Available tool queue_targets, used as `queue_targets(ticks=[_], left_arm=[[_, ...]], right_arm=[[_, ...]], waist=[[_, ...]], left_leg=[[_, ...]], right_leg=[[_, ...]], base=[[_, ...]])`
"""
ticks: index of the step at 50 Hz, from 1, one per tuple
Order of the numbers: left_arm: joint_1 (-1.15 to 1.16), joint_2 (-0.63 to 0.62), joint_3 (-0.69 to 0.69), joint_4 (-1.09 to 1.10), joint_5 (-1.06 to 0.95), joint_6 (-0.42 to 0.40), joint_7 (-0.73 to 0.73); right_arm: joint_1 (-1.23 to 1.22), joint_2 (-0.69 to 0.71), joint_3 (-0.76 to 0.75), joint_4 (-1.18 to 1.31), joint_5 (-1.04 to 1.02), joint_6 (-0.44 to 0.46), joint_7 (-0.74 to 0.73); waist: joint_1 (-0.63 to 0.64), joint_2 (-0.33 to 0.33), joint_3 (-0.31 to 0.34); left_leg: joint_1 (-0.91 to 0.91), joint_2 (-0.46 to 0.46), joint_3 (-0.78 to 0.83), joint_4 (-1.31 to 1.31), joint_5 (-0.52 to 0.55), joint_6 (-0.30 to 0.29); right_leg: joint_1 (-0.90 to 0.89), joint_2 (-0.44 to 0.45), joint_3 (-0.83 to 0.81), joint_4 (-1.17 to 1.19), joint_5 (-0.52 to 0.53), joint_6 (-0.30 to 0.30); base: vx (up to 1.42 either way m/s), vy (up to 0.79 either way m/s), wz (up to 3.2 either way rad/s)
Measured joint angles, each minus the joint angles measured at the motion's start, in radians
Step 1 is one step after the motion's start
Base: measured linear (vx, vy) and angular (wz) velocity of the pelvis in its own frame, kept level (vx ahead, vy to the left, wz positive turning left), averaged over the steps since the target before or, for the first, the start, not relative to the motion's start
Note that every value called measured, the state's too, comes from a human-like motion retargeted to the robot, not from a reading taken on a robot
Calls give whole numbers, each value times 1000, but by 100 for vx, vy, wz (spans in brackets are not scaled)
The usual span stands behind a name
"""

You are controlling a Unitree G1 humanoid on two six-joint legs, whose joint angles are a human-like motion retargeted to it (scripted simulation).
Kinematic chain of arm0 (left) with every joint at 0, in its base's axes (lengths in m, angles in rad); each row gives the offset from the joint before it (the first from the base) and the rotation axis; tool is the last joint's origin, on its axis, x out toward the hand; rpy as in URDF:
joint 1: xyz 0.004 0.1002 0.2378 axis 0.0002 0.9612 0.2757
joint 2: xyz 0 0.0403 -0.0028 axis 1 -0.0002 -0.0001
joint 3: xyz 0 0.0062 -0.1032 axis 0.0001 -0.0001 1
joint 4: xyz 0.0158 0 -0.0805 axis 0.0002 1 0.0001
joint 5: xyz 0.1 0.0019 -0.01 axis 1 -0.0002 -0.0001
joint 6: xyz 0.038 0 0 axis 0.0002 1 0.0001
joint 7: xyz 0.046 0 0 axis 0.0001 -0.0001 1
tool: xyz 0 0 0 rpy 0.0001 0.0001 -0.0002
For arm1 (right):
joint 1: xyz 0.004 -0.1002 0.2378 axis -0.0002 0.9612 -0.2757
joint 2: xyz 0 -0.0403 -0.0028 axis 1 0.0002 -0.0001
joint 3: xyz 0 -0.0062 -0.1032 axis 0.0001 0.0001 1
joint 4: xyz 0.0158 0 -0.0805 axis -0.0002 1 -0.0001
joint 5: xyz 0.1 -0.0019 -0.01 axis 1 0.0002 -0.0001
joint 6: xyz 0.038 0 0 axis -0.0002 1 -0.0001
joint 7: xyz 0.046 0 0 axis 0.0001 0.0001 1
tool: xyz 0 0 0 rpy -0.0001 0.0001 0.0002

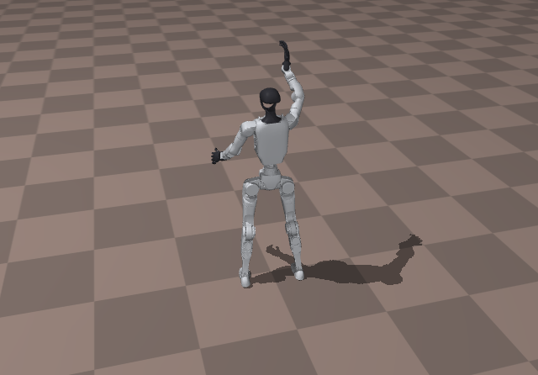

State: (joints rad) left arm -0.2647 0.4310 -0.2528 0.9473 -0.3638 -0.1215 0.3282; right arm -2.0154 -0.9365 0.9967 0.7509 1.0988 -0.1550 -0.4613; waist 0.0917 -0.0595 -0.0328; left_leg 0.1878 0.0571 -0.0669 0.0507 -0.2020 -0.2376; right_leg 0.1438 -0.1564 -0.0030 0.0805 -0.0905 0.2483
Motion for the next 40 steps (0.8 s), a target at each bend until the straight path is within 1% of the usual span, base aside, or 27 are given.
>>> queue_targets(ticks=[3, 6, 12, 17, 19, 21, 23, 25, 28, 31, 32, 33, 34, 35, 37, 40], left_arm=[[5, 12, -13, -5, -9, -10, -21], [111, -7, 33, 32, -27, -11, -41], [481, -106, 197, 190, -17, 32, -89], [798, -202, 355, 316, -9, 69, -155], [903, -229, 411, 350, -13, 84, -171], [993, -248, 457, 373, -20, 98, -174], [1042, -269, 499, 366, -26, 101, -178], [1037, -263, 502, 364, -44, 110, -149], [939, -239, 478, 327, -77, 104, -126], [776, -203, 444, 290, -84, 94, -103], [714, -190, 434, 278, -76, 90, -97], [649, -178, 427, 266, -60, 84, -97], [576, -165, 408, 263, -47, 88, -82], [499, -150, 384, 266, -35, 96, -59], [360, -121, 329, 247, 5, 101, -48], [169, -70, 223, 190, 58, 103, -44]], right_arm=[[-27, -35, 6, -29, 43, -21, 19], [-153, -69, 43, -34, 56, -46, 11], [-605, -66, 139, 93, 40, -68, -47], [-1001, -13, 216, 282, 21, -38, -16], [-1074, -2, 235, 319, 10, -36, 4], [-1074, -2, 230, 329, -4, -46, 17], [-1074, -12, 222, 330, -36, -52, 23], [-1074, -17, 227, 338, -20, -42, 26], [-1074, -21, 252, 367, -11, -18, 38], [-1012, -32, 261, 359, -45, -15, 20], [-963, -44, 254, 332, -81, -21, 3], [-898, -66, 235, 281, -147, -30, -21], [-814, -85, 220, 217, -186, -41, -59], [-721, -102, 207, 146, -211, -53, -104], [-505, -152, 154, -29, -317, -61, -148], [-132, -214, 34, -296, -492, -41, -149]], waist=[[3, -6, -3], [0, -13, -7], [-11, -24, -17], [3, -46, -32], [10, -54, -46], [9, -60, -71], [-10, -64, -72], [-2, -66, -81], [6, -62, -52], [15, -48, -17], [12, -44, -6], [1, -42, 6], [2, -36, 13], [8, -26, 16], [3, -12, 31], [-9, 3, 46]], left_leg=[[0, 1, 6, 2, -2, -3], [-1, 2, 16, 0, -3, -7], [-7, 15, 45, -9, -4, -20], [-16, 27, 67, -19, 0, -24], [-17, 31, 73, -22, 1, -24], [-17, 34, 77, -26, 3, -24], [-41, 46, 88, 16, -20, -5], [-36, 37, 76, -11, -2, -24], [-29, 37, 76, -26, 8, -24], [-23, 35, 72, -26, 9, -24], [-27, 33, 72, -11, 0, -15], [-46, 27, 74, 34, -26, 9], [-38, 22, 69, 24, -20, 6], [-15, 18, 60, -12, 3, -10], [2, 15, 54, -15, 4, -3], [17, 12, 40, -12, 3, 3]], right_leg=[[-1, 1, 5, -1, 1, 3], [-7, 2, 14, -4, 4, 9], [-30, 16, 37, -8, 9, 14], [-56, 34, 52, -8, 15, 14], [-61, 40, 56, -9, 17, 14], [-65, 45, 58, -9, 19, 14], [-87, 51, 44, 20, 13, 14], [-81, 49, 59, -2, 18, 14], [-77, 46, 59, -8, 23, 14], [-69, 40, 59, -9, 23, 14], [-71, 36, 55, 1, 18, 14], [-83, 29, 42, 33, 2, 14], [-74, 24, 45, 26, 4, 14], [-55, 20, 56, 0, 15, 14], [-35, 17, 51, -1, 13, 9], [-13, 14, 42, 1, 8, 2]], base=[[0, 0, 0], [0, 0, 0], [4, -1, -22], [4, -2, -16], [0, 0, 0], [0, 0, 0], [0, 0, 0], [0, 0, 0], [-2, 0, 1], [-7, 1, 5], [-8, 4, 14], [-8, 5, 15], [-8, 5, 11], [-7, 3, 6], [-7, 1, 12], [-7, 0, 17]])
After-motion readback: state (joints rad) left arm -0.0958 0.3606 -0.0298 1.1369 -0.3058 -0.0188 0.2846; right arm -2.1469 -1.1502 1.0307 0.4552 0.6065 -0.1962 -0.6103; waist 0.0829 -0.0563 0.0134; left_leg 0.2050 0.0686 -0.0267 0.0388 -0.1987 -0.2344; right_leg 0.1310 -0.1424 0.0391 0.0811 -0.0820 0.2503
